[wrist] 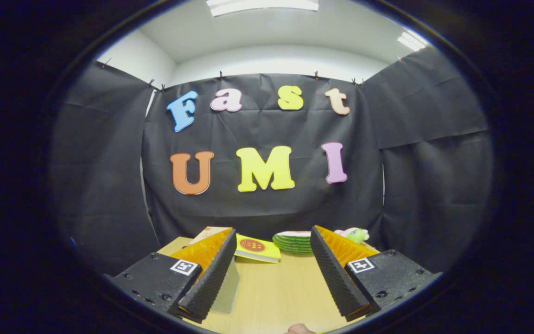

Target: Open the storage box then place both shoes into the box .Put the left shoe in first, then the right shoe, with the right side of both shoes facing outward in a uniform manner.

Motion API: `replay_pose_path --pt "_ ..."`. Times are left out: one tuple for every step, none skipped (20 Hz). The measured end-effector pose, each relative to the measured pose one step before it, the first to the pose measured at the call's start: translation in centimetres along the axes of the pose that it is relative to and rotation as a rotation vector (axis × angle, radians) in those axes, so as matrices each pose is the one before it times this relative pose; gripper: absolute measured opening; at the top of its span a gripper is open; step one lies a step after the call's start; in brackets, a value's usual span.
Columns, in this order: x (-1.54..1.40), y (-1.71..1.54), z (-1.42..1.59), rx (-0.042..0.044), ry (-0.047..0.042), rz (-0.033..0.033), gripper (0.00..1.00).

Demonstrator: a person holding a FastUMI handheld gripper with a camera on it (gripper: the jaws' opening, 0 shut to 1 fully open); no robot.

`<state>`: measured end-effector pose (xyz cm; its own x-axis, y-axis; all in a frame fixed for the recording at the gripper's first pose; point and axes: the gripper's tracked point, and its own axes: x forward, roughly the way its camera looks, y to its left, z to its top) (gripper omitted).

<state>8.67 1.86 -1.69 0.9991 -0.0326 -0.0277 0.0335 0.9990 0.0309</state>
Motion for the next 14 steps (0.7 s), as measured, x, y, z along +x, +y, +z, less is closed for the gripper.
replay_pose_path --pt "-1.22 -0.408 0.434 0.00783 -0.01258 0.00443 1.0" --pt "-0.719 -0.221 0.458 0.00324 -0.02007 0.01628 1.0" --pt "-0.477 -0.5 0.069 -0.00119 -0.00832 0.00244 1.0" --pt "-0.684 -1.003 -0.276 -0.0002 -0.00938 -0.0117 1.0" --pt "-0.577 -0.858 0.057 -0.00747 -0.01454 -0.01141 1.0" --pt "-0.401 -0.799 -0.12 -0.00972 -0.01574 -0.01269 1.0" --pt "-0.389 -0.686 -0.369 -0.00581 -0.00933 -0.01147 1.0" --pt "-0.263 -0.507 -0.434 -0.00056 -0.00571 -0.00668 1.0" --pt "-0.21 -0.424 -0.481 0.00422 0.00567 -0.00612 1.0" --pt "-0.053 -0.343 -0.344 0.00188 -0.00112 0.00344 1.0" --pt "-0.055 -0.271 -0.185 0.00528 0.00358 0.00044 1.0" --pt "0.074 -0.52 -0.455 0.00577 0.00876 -0.00556 1.0" --pt "-0.079 -0.197 -0.173 0.00708 0.00886 -0.00156 1.0" --pt "-0.005 -0.215 -0.191 0.00529 0.00838 -0.00162 1.0"
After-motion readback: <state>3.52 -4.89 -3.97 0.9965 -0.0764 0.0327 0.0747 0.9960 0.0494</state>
